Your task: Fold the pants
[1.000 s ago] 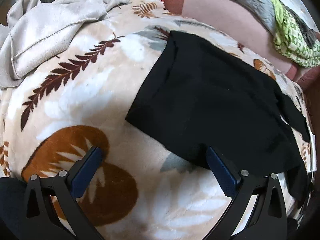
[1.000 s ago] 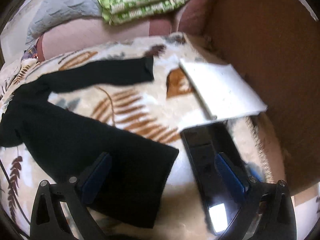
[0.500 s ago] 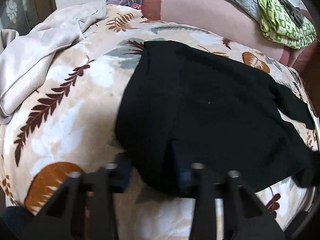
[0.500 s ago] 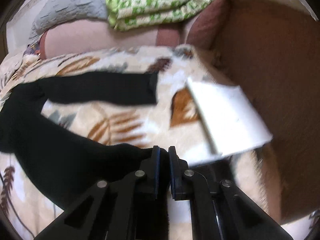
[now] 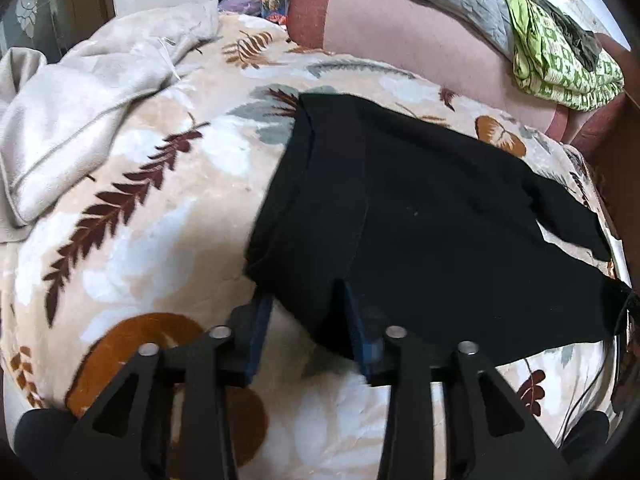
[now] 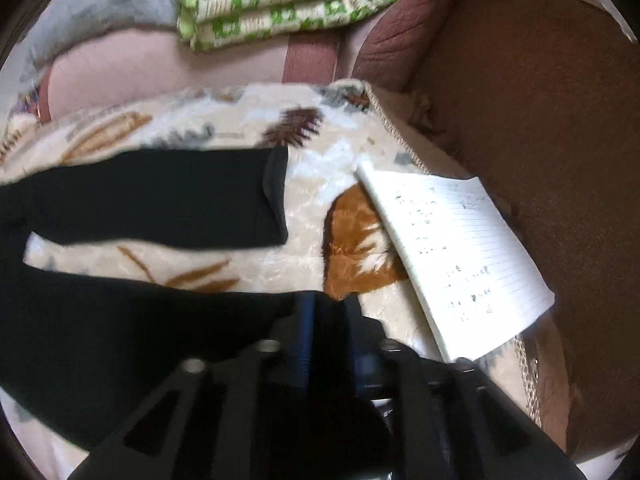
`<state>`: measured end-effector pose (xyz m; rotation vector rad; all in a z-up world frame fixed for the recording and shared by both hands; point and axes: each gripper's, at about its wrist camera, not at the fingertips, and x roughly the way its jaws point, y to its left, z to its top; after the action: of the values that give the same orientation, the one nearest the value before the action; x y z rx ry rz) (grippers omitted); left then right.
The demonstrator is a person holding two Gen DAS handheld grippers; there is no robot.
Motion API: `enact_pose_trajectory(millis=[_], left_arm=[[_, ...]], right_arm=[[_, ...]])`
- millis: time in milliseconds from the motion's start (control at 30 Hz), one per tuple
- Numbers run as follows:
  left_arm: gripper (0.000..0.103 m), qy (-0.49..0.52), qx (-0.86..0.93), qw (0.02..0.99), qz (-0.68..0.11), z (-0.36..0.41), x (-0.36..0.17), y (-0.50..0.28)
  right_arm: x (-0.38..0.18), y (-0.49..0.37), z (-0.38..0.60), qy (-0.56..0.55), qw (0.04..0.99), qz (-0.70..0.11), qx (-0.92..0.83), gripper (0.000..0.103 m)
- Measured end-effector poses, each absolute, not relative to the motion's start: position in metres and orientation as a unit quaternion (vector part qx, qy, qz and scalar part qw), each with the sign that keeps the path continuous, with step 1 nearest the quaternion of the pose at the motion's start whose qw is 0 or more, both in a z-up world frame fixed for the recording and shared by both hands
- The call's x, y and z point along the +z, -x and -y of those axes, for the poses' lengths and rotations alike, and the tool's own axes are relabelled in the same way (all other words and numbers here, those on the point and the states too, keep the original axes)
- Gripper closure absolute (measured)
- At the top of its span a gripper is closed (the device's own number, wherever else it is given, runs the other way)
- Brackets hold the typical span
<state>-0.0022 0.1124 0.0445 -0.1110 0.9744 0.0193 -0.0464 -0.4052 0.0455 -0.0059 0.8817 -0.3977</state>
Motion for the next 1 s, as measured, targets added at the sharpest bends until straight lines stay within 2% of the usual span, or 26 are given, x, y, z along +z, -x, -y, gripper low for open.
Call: enact_pose_trajectory(millis=[33,67,100,267,467,767,1000], left_arm=[[0.054,0.051,0.018,0.884,-0.464,-0.116,0.047,0.004],[0.05,0.051,0.022,0.885,-0.462,-0.119,0.049,0.004],[0.049,0.055,0.026,0.886,-0.459,-0.123,0.05,0.004],[0.034,0.088,0.053,0.881,-0.462,-0.141,0.046,0.003],[0.031,0.093,0.055,0.87,-0.481,-0.138,0.03,-0.002],[0.021,0.094,0.051,0.866,-0.489,-0.122,0.022,-0.018],[0.02,0.071,0.043,0.869,-0.488,-0.117,0.019,-0.026]], right_arm=[[0.051,0.052,0.404,-0.005,0.889,-0.417,-0.189,0.052],[0.058,0.058,0.402,-0.014,0.894,-0.408,-0.186,0.038],[0.066,0.065,0.398,-0.02,0.899,-0.399,-0.18,0.037],[0.089,0.087,0.356,-0.033,0.916,-0.385,-0.105,0.036],[0.086,0.089,0.278,-0.033,0.921,-0.389,0.0,0.033],[0.055,0.086,0.162,0.068,0.908,-0.392,0.133,0.031],[0.031,0.082,0.102,0.137,0.897,-0.373,0.193,0.031]])
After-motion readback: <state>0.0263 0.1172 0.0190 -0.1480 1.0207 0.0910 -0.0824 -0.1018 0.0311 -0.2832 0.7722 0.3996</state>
